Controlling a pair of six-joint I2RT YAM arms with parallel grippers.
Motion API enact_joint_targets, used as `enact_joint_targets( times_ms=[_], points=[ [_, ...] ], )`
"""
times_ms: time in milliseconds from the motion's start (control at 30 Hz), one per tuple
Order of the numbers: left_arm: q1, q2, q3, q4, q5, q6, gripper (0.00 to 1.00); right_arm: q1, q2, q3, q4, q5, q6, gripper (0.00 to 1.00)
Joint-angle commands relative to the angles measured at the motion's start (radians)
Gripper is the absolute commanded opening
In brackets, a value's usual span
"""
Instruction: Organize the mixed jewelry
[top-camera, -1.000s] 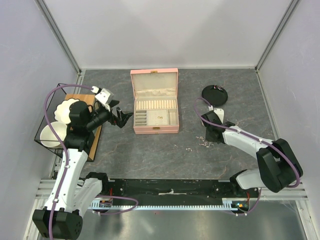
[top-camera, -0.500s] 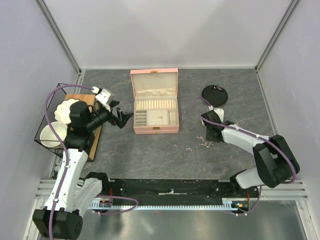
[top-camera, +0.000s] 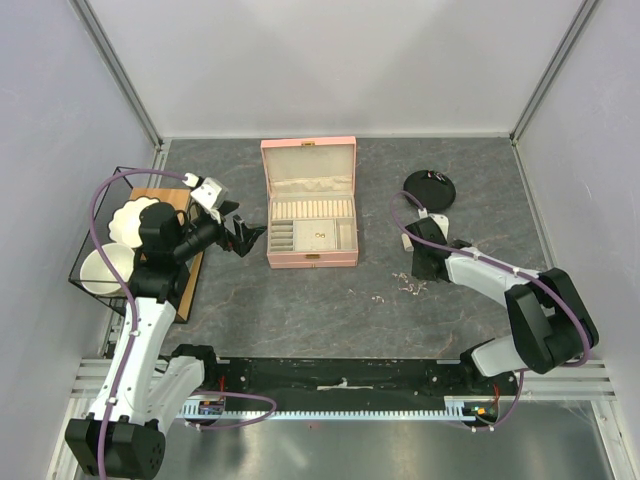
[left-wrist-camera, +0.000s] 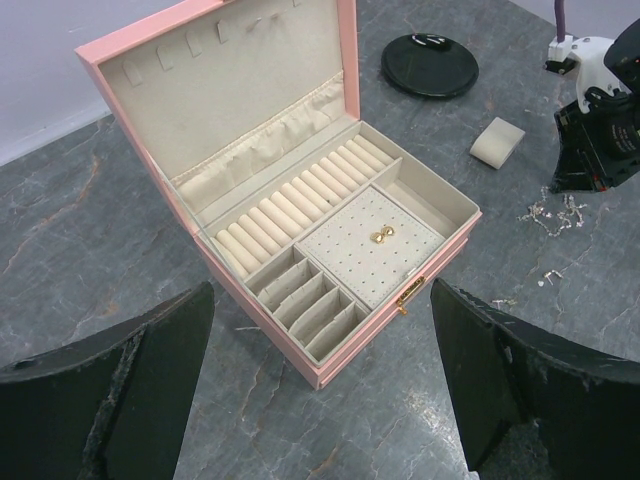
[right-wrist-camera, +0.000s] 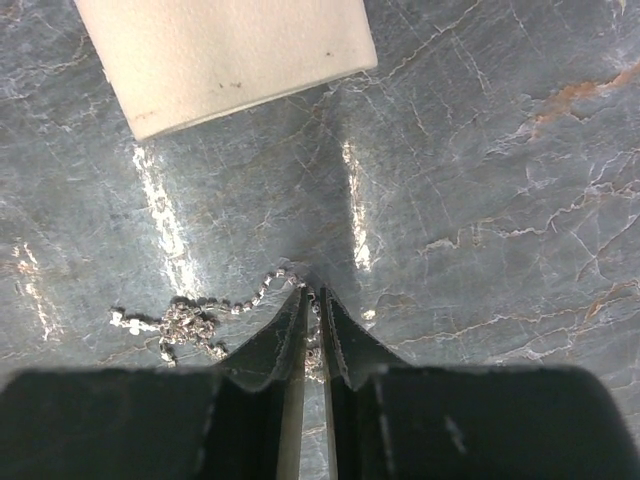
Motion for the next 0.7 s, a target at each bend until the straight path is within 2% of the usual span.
enact_joint_targets(
  times_ms=[0,233,367,667],
  points=[
    [-0.002,-0.016,-0.005,0.013,0.019,0.037,0.96,-0.005,0.044,0.001,0.024,-0.040,-0.006,0.14],
    [-0.002,-0.017,-0.008,0.011,0.020,0.042,0.96,-0.005,0.035,0.001,0.023,-0.054,-0.013,0.00],
    [-0.002,-0.011,-0.016,0.019,0.029,0.043,0.96,-0.005,-0.005,0.010,0.011,-0.078,-0.016,0.00],
    [-0.006,0.012,-0.008,0.011,0.181,0.030,0.96,0.038,-0.123,0.109,-0.080,-0.074,-0.067,0.00]
  ],
)
